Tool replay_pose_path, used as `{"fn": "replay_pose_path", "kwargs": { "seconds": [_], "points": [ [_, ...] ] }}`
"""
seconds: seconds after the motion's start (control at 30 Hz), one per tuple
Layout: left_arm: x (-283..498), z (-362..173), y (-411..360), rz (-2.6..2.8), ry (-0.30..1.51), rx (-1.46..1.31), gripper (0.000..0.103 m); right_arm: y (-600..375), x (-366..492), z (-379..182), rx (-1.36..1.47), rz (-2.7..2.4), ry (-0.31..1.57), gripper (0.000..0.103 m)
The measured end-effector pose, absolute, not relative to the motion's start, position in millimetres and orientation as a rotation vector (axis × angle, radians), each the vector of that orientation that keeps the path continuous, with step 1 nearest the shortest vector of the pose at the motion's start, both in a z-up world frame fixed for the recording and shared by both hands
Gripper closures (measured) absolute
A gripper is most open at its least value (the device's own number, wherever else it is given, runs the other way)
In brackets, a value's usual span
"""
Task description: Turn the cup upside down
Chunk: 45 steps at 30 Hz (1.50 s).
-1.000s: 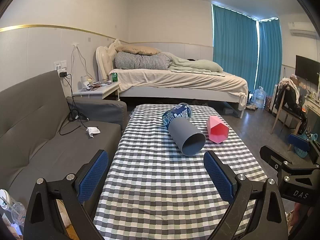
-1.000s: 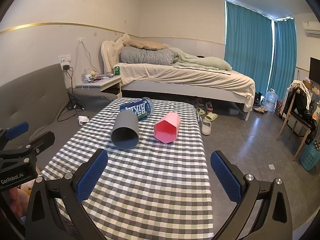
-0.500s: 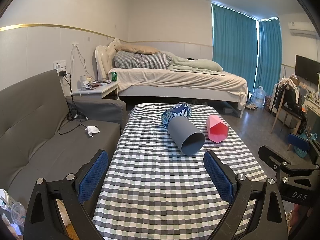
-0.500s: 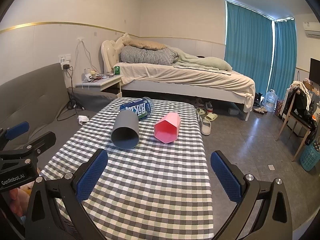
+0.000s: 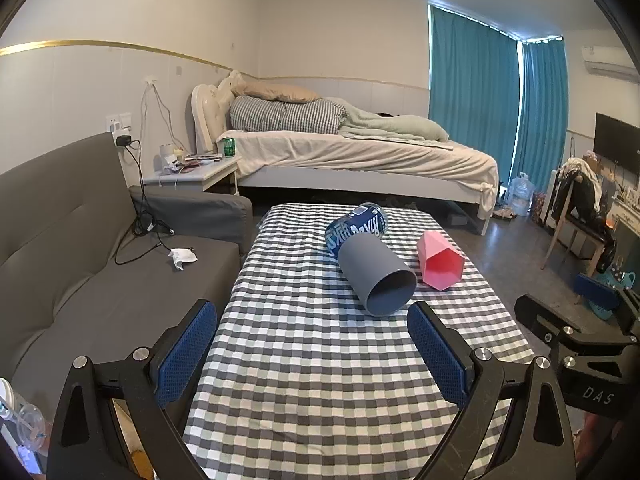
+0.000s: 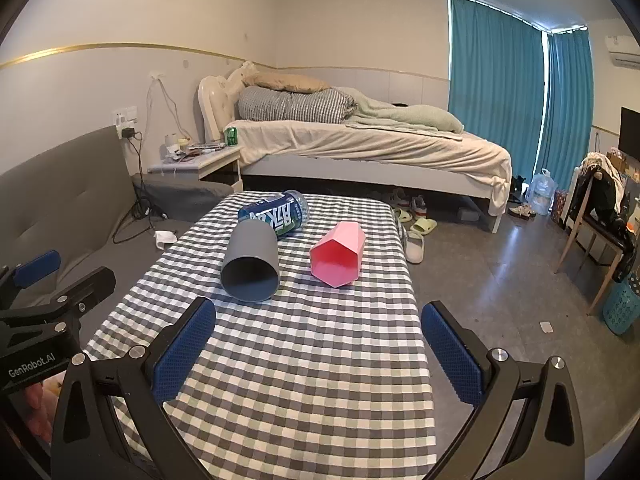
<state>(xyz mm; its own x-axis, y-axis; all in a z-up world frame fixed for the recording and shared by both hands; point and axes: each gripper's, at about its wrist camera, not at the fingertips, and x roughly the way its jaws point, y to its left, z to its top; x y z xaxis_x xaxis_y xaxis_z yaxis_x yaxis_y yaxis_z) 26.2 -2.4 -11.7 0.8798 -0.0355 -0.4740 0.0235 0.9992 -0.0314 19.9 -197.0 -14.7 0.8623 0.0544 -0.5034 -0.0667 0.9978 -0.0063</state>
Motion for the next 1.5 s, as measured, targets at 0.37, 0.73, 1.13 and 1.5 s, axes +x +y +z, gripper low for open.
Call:
{"fn": "replay_pose_path", "kwargs": {
  "seconds": [0.37, 0.73, 1.13, 1.5],
  "points": [
    [56.9, -12.7, 7.4, -0.012, 0.544, -0.062, 0.004, -205.8, 50.7, -20.1, 0.018, 0.065, 0.599, 0.0],
    [121.0, -43.0, 7.5, 0.058, 0.634, 0.007, 0.004, -228.9, 156.9, -33.2, 0.089, 0.0, 0.659, 0.0],
    [148.9, -79.8, 0.2, 0.016, 0.75, 0.023, 0.004, -220.2, 238.8, -93.4, 0.107, 0.004, 0.876, 0.02],
    [126.1, -72.3, -2.9, -0.009, 0.791, -0.002, 0.004, -224.6, 206.8, -93.6, 0.105, 0.024, 0.922, 0.033]
  ]
}}
